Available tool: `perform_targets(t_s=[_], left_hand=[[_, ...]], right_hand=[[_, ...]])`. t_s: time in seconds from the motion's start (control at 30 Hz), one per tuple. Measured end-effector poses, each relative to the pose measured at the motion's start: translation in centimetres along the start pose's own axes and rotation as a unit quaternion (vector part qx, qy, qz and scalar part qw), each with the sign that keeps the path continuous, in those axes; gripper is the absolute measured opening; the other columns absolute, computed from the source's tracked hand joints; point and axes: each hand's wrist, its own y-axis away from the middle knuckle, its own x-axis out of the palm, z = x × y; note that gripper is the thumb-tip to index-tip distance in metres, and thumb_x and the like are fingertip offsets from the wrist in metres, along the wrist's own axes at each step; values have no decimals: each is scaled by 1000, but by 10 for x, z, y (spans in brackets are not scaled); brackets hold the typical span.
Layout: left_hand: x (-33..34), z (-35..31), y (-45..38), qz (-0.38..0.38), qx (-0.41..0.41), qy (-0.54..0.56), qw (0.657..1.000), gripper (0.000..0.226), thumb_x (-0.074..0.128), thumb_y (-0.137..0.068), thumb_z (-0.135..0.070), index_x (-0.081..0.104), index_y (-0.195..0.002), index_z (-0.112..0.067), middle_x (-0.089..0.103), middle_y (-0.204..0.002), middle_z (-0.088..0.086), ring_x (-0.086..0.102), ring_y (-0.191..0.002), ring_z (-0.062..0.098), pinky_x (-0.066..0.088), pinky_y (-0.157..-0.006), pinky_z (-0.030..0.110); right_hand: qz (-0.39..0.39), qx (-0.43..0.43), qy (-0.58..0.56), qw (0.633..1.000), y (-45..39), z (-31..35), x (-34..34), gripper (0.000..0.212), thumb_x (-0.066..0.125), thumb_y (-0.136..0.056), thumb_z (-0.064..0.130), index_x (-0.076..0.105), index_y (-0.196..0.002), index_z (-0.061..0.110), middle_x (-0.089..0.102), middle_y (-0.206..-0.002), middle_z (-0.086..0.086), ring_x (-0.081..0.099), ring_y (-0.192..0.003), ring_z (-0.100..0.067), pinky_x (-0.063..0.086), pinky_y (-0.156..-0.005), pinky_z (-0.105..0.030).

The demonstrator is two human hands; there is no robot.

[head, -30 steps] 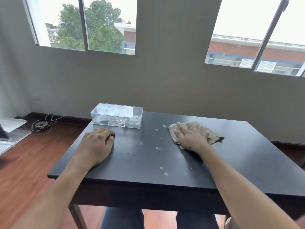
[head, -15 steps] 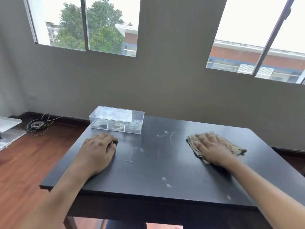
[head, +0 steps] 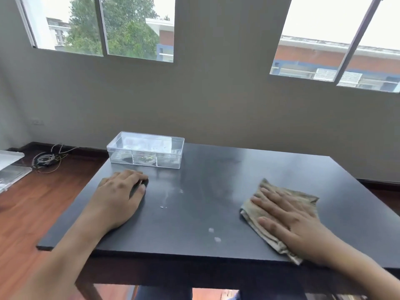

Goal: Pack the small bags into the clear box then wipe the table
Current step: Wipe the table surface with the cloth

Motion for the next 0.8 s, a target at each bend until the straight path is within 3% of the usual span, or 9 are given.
perform_targets(t_s=[0.13, 0.2, 0.33, 0.43, 0.57, 0.67, 0.8], left_hand=[[2, -6, -2, 14, 19, -5, 1000, 29, 53, -100, -31, 64, -127, -30, 61, -135, -9, 54, -127, 22, 35, -109, 42], [1, -7, -1, 21, 20, -5, 1000, 28, 53, -100, -31, 64, -127, -30, 62, -135, -9, 55, -127, 22, 36, -109, 42], [-5, -15, 2, 21, 15, -12, 1000, 27, 54, -100, -29, 65, -125, -30, 63, -134, -8, 57, -126, 22, 38, -107, 42], [-5, -17, 4, 21, 14, -8, 1000, 26, 55, -100, -27, 65, -124, -29, 64, -132, -8, 57, -125, 22, 40, -107, 43], [-2, -12, 4, 9, 20, 10, 1000, 25, 57, -99, -25, 66, -122, -31, 65, -128, -10, 59, -121, 21, 43, -106, 45], [1, -9, 1, 8, 21, 7, 1000, 25, 57, -99, -26, 65, -122, -30, 65, -129, -10, 60, -120, 20, 44, -105, 46], [2, -10, 2, -4, 27, 15, 1000, 23, 59, -97, -23, 67, -118, -29, 67, -124, -11, 63, -115, 20, 46, -102, 45]], right_hand=[[9, 147, 24, 989, -15, -39, -17, 76, 7, -80, 91, 16, -151, 67, 2, -168, 28, -4, -158, -8, 3, -128, -51], [7, 196, 32, 980, -41, -22, -10, 69, 13, -89, 84, 12, -154, 63, 0, -172, 17, -3, -159, -22, 0, -126, -57], [21, 139, 7, 990, -84, 59, 7, 63, 19, -95, 76, 8, -155, 62, -3, -173, 9, -6, -158, -34, -3, -121, -62], [26, 39, -7, 999, -66, 101, 22, 63, 20, -93, 79, 7, -153, 65, -2, -172, 14, -10, -158, -28, -7, -122, -59], [-20, -42, -22, 999, 3, 73, 24, 58, 13, -87, 90, 2, -143, 78, -7, -166, 35, -21, -154, -2, -17, -123, -44], [-19, -1, -22, 1000, 38, 18, 8, 58, 11, -82, 95, 2, -138, 83, -16, -156, 48, -22, -150, 8, -13, -124, -37], [-3, 126, 5, 992, 16, -45, -13, 64, 2, -71, 100, -1, -133, 87, -15, -156, 47, -11, -155, 0, -3, -126, -46]])
